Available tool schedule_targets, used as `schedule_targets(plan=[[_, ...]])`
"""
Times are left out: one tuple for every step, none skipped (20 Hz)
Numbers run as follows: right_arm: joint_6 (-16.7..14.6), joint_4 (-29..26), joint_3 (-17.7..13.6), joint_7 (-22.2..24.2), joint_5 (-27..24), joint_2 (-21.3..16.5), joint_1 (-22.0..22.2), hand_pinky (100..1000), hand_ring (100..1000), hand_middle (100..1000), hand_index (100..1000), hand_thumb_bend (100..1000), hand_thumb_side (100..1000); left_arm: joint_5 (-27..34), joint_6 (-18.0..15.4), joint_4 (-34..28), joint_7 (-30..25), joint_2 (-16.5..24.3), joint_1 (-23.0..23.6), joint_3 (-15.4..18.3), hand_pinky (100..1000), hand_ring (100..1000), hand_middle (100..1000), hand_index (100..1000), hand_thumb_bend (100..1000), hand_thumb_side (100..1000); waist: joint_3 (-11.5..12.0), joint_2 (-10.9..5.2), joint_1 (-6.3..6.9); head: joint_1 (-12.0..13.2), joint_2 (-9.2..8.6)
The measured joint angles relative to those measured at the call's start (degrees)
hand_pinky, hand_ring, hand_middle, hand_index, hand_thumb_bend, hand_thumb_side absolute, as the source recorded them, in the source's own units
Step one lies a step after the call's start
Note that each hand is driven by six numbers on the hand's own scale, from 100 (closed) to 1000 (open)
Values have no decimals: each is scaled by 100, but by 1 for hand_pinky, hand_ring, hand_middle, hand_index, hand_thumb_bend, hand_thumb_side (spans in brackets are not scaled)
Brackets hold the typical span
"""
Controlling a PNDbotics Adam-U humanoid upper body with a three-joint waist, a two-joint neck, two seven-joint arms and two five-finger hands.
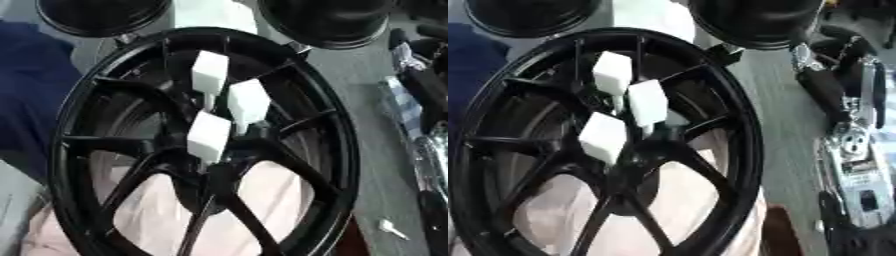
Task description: Pull the pin out of the wheel hub.
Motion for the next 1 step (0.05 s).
schedule_targets(plan=[[-1,0,0,-1,0,0,0,801,727,528,690,409,268,98,-5,-10,5,0,9,1,734,630,575,704,156,738,0,0,0,0,0]])
